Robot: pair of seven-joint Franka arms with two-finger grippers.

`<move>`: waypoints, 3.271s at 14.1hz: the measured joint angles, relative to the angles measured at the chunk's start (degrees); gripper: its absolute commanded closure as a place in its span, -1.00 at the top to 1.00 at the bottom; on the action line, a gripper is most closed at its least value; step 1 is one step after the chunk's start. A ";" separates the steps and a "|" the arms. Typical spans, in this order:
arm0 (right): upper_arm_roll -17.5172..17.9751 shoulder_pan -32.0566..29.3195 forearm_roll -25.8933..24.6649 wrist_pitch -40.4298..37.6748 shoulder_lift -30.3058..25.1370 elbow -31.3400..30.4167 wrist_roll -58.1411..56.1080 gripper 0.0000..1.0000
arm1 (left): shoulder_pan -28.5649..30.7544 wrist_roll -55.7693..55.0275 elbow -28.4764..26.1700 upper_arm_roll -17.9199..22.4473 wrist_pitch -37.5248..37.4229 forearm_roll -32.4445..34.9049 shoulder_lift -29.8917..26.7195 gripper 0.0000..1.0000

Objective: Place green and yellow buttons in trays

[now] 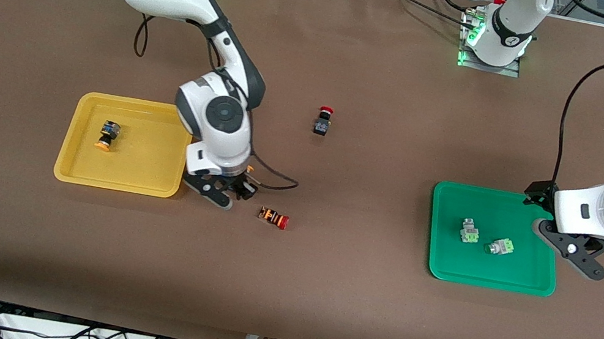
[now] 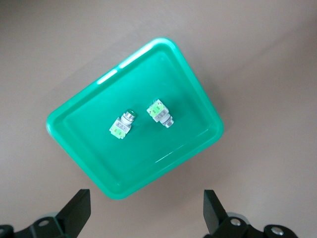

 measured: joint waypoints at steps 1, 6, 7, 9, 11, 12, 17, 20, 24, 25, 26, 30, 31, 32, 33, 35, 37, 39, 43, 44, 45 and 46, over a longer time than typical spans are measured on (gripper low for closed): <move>0.00 -1.28 2.23 -1.90 -1.60 0.03 -4.21 -1.00 | -1.00 -4.94 0.91 0.08 -0.54 0.00 -0.90 1.00; -0.04 -8.15 6.89 -9.90 -6.50 -0.50 -21.52 -1.00 | -7.11 -28.08 -3.40 8.43 0.69 -2.75 -12.02 1.00; -0.05 -9.59 7.03 -10.10 -7.05 -1.28 -24.41 -1.00 | -7.57 -28.91 -6.69 10.27 2.81 -4.02 -15.12 1.00; -0.11 -13.20 8.40 -9.76 -8.60 -4.27 -30.81 -1.00 | -7.58 -28.91 -13.57 12.23 5.71 -4.92 -20.24 1.00; -0.16 -16.91 10.71 -7.19 -10.47 -8.33 -37.07 -1.00 | -7.74 -28.86 -16.16 12.18 5.49 -4.99 -21.65 1.00; -0.17 -18.65 11.30 -5.07 -11.50 -10.99 -39.38 -1.00 | -7.87 -28.86 -16.55 12.09 5.48 -4.99 -21.64 1.00; -0.20 -20.45 11.51 8.58 -13.84 -24.41 -41.01 -0.63 | -8.05 -28.86 -16.42 12.06 5.47 -4.99 -21.69 1.00; -0.85 -20.47 11.51 10.16 -14.17 -26.62 -41.01 0.98 | -8.09 -28.86 -16.42 12.05 4.23 -4.99 -21.69 1.00; -1.57 -20.51 11.51 7.48 -16.79 -25.32 -41.01 0.98 | -8.12 -28.86 -16.41 12.05 3.82 -4.99 -21.69 1.00; -1.60 -20.51 11.51 4.17 -17.35 -23.40 -41.02 0.98 | -8.12 -28.86 -16.41 12.04 3.79 -4.99 -21.69 1.00; -1.67 -20.52 11.51 -0.28 -17.84 -20.43 -41.02 0.98 | -8.12 -28.86 -16.41 12.03 3.76 -4.99 -21.69 1.00; -1.74 -20.60 11.56 -24.74 -19.16 -0.48 -41.19 0.98 | -8.24 -28.86 -16.03 11.87 3.76 -4.99 -21.68 1.00; -1.74 -20.62 11.62 -28.80 -19.50 3.28 -41.30 0.98 | -8.26 -28.86 -15.97 11.84 3.76 -4.99 -21.68 1.00; -1.74 -20.62 11.68 -31.10 -19.73 5.49 -41.46 0.98 | -8.27 -28.86 -15.93 11.83 3.76 -4.99 -21.68 1.00; -1.75 -20.62 11.68 -32.07 -19.72 6.38 -41.52 0.98 | -8.30 -28.86 -15.93 11.83 3.76 -4.99 -21.68 1.00; -1.94 -20.63 11.68 -33.43 -19.32 6.45 -41.64 0.99 | -8.33 -28.86 -15.93 11.77 3.76 -4.99 -21.68 1.00; -2.22 -20.81 11.68 -34.79 -18.97 7.13 -43.36 0.99 | -8.34 -28.86 -15.93 11.75 3.76 -4.99 -21.68 1.00; -2.23 -20.99 11.68 -39.05 -18.98 9.77 -45.42 0.99 | -8.34 -28.86 -15.92 11.75 3.76 -4.99 -21.68 1.00; -3.90 -21.07 11.68 -46.95 -20.11 14.27 -49.27 0.99 | -8.34 -28.86 -15.91 11.75 3.75 -4.99 -21.68 1.00; -4.87 -21.19 11.83 -48.45 -20.93 14.49 -51.64 0.98 | -8.34 -28.86 -15.90 11.75 3.74 -4.99 -21.68 1.00; -5.60 -21.65 12.59 -49.36 -22.04 14.37 -53.74 0.98 | -8.34 -28.86 -15.90 11.75 3.73 -4.99 -21.68 1.00; -5.95 -22.37 13.56 -49.23 -23.41 13.75 -54.99 0.98 | -8.34 -28.86 -15.90 11.75 3.71 -4.99 -21.68 1.00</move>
